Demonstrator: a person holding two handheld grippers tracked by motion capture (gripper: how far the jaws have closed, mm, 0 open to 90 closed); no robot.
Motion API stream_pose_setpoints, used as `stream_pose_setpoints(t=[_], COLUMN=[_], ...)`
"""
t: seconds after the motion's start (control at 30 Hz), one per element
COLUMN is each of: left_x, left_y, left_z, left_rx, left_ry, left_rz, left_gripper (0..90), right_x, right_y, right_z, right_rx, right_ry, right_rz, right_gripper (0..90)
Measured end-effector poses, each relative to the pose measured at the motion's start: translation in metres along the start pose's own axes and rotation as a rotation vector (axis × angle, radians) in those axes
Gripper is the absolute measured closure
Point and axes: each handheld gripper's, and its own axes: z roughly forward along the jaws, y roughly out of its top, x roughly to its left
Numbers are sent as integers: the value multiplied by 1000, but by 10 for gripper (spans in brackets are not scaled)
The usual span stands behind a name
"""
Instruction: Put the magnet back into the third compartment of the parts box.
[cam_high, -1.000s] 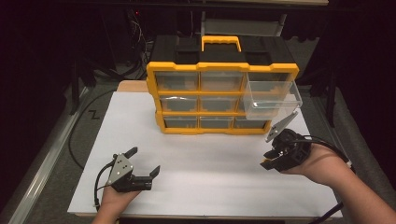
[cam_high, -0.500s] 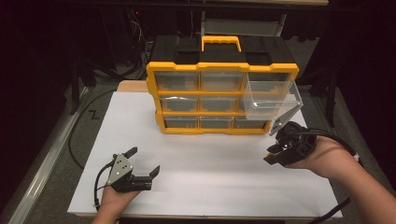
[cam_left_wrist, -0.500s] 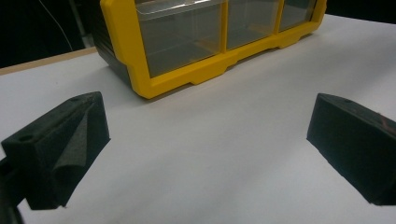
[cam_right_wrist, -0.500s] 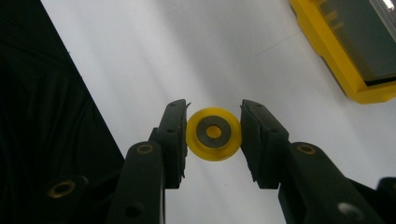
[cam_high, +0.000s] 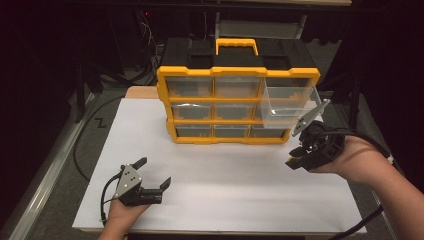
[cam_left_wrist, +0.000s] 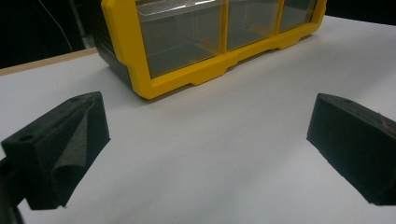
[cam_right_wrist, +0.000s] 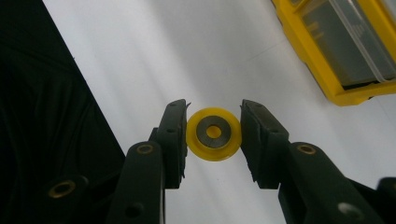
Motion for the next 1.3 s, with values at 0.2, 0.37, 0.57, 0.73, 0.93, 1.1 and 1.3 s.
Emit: stream_pose_setpoints(t=[0.2,0.37,0.57,0.73,0.93,1.1,1.3], left_x=[0,0,0,0,0,0,0], left_y=[0,0,0,0,0,0,0], left_z=[0,0,0,0,0,0,-1], left_rx=[0,0,1,1,1,0,2], left_ry=[0,0,0,-1,0,-1,-2], left_rz=[0,-1,0,1,1,2,2], left_gripper=[2,2,2,2,2,2,2], right_x=[-1,-2,-3,-3,-5,-6,-7], right_y=[3,7,11,14,18,22,26], right_z=[-9,-18,-26,-33,-43,-52,-61], right_rx=[-2,-8,-11,-11,-10,-10,-19], right_ry=[-4,-7,-10,-13,-20,-31,-36], right_rz=[-1,-7,-9,-12,-12,-12,-15], right_gripper=[649,649,649,649,649,649,649])
